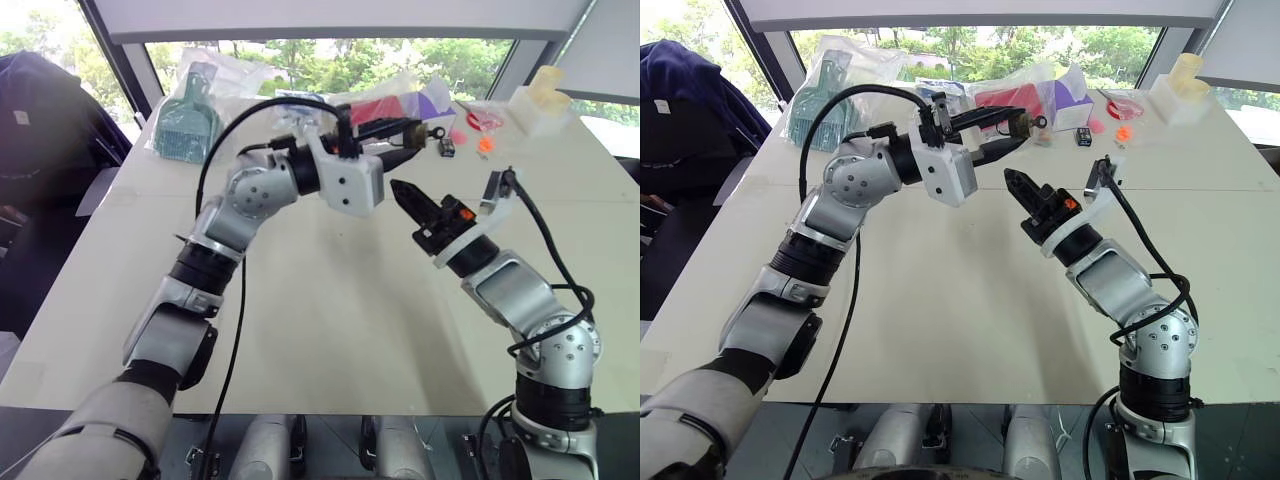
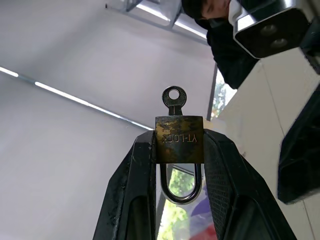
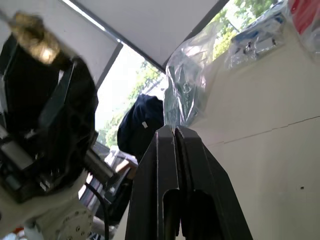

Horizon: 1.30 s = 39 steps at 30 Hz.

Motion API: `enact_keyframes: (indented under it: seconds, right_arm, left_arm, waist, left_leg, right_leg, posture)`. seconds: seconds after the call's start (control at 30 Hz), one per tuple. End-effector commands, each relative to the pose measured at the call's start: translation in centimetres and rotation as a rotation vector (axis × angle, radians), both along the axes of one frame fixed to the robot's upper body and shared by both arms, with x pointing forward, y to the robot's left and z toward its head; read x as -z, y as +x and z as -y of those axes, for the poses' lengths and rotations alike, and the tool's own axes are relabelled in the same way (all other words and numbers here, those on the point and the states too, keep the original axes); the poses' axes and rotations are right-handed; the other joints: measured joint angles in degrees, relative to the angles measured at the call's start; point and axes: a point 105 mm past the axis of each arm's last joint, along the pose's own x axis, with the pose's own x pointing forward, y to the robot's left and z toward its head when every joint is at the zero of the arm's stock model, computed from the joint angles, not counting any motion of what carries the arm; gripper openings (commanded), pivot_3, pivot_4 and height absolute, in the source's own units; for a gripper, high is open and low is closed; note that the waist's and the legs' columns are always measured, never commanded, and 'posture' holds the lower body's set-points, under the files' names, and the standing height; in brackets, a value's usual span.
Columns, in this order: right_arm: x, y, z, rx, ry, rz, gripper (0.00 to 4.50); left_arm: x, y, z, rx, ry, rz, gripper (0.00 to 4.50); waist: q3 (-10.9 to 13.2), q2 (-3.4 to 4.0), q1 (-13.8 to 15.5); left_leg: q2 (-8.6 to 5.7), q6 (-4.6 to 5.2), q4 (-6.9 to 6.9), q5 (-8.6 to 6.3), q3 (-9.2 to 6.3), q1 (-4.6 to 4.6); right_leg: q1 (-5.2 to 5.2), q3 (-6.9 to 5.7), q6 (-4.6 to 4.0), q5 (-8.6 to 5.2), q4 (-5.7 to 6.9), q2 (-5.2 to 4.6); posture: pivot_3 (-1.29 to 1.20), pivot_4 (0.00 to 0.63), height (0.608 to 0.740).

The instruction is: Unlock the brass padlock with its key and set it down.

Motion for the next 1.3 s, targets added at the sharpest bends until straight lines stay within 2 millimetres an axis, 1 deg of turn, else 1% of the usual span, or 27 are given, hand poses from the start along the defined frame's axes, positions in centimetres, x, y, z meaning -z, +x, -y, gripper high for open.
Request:
enact_keyframes:
  seconds: [0.03,0.1,0.13,0.2,0.33,0.4,0.47,0.6,0.73,0.97,1.0,1.03,1.07,1.1,1.2,1.27,1.3]
  right_arm:
    - [-1.2,-0.7,-0.1,-0.008,-0.06,0.086,0.02]
    - [-0.5,-1.3,-0.5,-0.025,-0.244,0.144,0.02]
    - [-0.2,-1.5,-0.5,-0.034,-0.298,0.159,0.26]
    - [-0.3,-2.0,-0.1,-0.058,-0.326,0.192,0.91]
    - [-1.0,-2.3,1.2,-0.049,-0.411,0.246,2.95]
    - [-1.4,-2.3,1.7,-0.047,-0.428,0.263,4.0]
    - [-1.9,-2.0,2.2,-0.036,-0.442,0.28,4.0]
    - [-2.3,-1.5,2.6,-0.025,-0.442,0.291,4.0]
    - [-2.5,-0.9,2.4,-0.028,-0.412,0.292,4.0]
    - [-2.5,-0.4,2.1,-0.037,-0.37,0.281,4.0]
    - [-2.4,-0.4,2.0,-0.04,-0.365,0.28,3.77]
    - [-2.4,-0.4,1.9,-0.041,-0.364,0.279,3.42]
    - [-2.4,-0.3,1.9,-0.041,-0.362,0.277,3.21]
    - [-2.4,-0.3,1.8,-0.04,-0.358,0.275,2.77]
    - [-2.5,-0.3,1.7,-0.04,-0.345,0.276,1.21]
    - [-2.5,-0.4,1.5,-0.047,-0.341,0.274,0.08]
    - [-2.4,-0.4,1.4,-0.051,-0.339,0.271,0.03]
  left_arm:
    - [0.1,0.0,0.1,-0.004,0.014,0.0,0.73]
    - [0.4,1.1,-0.3,-0.04,0.011,-0.075,0.73]
    - [0.4,1.6,-0.5,-0.055,0.01,-0.111,0.73]
    - [0.5,2.2,-0.8,-0.075,0.022,-0.144,0.73]
    - [1.3,2.8,-1.6,-0.097,0.071,-0.162,0.73]
    - [1.7,2.7,-1.7,-0.092,0.082,-0.171,0.73]
    - [1.9,2.2,-1.5,-0.069,0.084,-0.175,0.73]
    - [2.1,1.4,-1.3,-0.037,0.082,-0.177,0.73]
    - [2.1,0.7,-1.1,-0.02,0.078,-0.175,0.73]
    - [2.1,0.2,-1.0,-0.009,0.074,-0.178,0.73]
    - [2.1,0.1,-1.0,-0.007,0.074,-0.179,0.73]
    - [2.1,0.1,-1.0,-0.006,0.074,-0.18,0.73]
    - [2.2,0.1,-1.0,-0.005,0.075,-0.181,0.73]
    - [2.2,0.0,-0.9,-0.004,0.075,-0.182,0.73]
    - [2.3,0.0,-0.9,-0.002,0.077,-0.184,0.73]
    - [2.3,0.0,-0.9,-0.003,0.078,-0.185,0.73]
    - [2.3,0.0,-0.9,-0.005,0.077,-0.184,0.73]
  waist:
    - [0.0,0.0,0.04]
    - [0.0,0.0,0.1]
    - [0.0,0.0,0.07]
    - [0.0,0.0,-0.02]
    - [0.0,0.0,-0.06]
    - [0.0,0.0,0.06]
    - [0.0,0.0,0.1]
    - [0.0,0.0,0.08]
    - [0.0,0.0,0.02]
    - [0.0,0.0,0.09]
    - [0.0,0.0,0.06]
    - [0.0,0.0,0.06]
    - [0.0,0.0,0.04]
    - [0.0,0.0,0.03]
    - [0.0,0.0,0.05]
    - [0.0,0.0,0.05]
    - [0.0,0.0,0.08]
  left_leg:
    - [0.0,0.0,0.0,0.0,0.01,0.0]
    - [-0.01,0.0,0.0,0.0,0.01,-0.01]
    - [-0.01,0.01,0.0,-0.01,0.02,-0.01]
    - [-0.01,0.02,0.0,-0.01,0.02,-0.01]
    - [0.01,0.02,0.0,-0.01,0.01,-0.01]
    - [0.02,0.02,0.0,-0.01,0.01,-0.01]
    - [0.02,0.02,0.0,-0.01,0.0,-0.01]
    - [0.01,0.02,0.0,-0.01,0.0,-0.01]
    - [0.01,0.02,0.0,-0.01,0.0,-0.01]
    - [0.01,0.01,0.01,-0.01,0.0,-0.01]
    - [0.0,0.01,0.0,-0.01,0.0,-0.01]
    - [0.0,0.01,0.01,-0.01,0.0,-0.01]
    - [0.0,0.01,0.0,-0.01,0.0,-0.01]
    - [0.01,0.01,0.0,-0.01,0.0,-0.01]
    - [0.01,0.01,0.0,-0.01,0.0,0.0]
    - [0.01,0.01,0.0,-0.01,0.0,0.0]
    - [0.01,0.01,0.0,-0.01,0.0,0.0]
  right_leg:
    - [0.0,0.0,0.0,0.0,0.0,0.0]
    - [0.0,0.0,0.0,0.0,0.0,0.0]
    - [0.0,0.0,-0.01,-0.01,-0.01,-0.01]
    - [0.0,0.0,-0.01,-0.02,-0.03,0.0]
    - [-0.03,0.0,0.01,-0.02,-0.02,0.0]
    - [-0.02,0.0,0.01,-0.02,-0.02,0.0]
    - [-0.02,0.0,0.01,-0.01,-0.02,-0.01]
    - [-0.02,0.0,0.0,-0.01,-0.03,-0.02]
    - [-0.02,0.0,0.0,-0.01,-0.03,-0.02]
    - [-0.01,0.0,0.0,-0.01,-0.03,-0.02]
    - [-0.01,0.0,0.0,-0.01,-0.02,-0.02]
    - [-0.01,0.0,0.0,-0.01,-0.02,-0.02]
    - [-0.01,0.0,0.0,-0.01,-0.02,-0.02]
    - [-0.01,0.0,0.0,-0.01,-0.02,-0.01]
    - [-0.01,0.0,0.0,-0.01,-0.02,-0.01]
    - [-0.01,0.0,0.0,-0.01,-0.02,-0.01]
    - [-0.01,0.0,0.0,-0.01,-0.01,-0.01]
  posture:
    - [0.0,0.15,0.735]
    - [0.0,0.15,0.735]
    - [0.0,0.15,0.735]
    - [0.0,0.15,0.735]
    - [0.0,0.15,0.735]
    - [0.0,0.15,0.735]
    - [0.0,0.15,0.735]
    - [0.0,0.15,0.735]
    - [0.0,0.15,0.735]
    - [0.0,0.15,0.735]
    - [0.0,0.15,0.735]
    - [0.0,0.15,0.735]
    - [0.0,0.15,0.735]
    - [0.0,0.15,0.735]
    - [0.0,0.15,0.735]
    - [0.0,0.15,0.735]
    - [0.0,0.15,0.735]
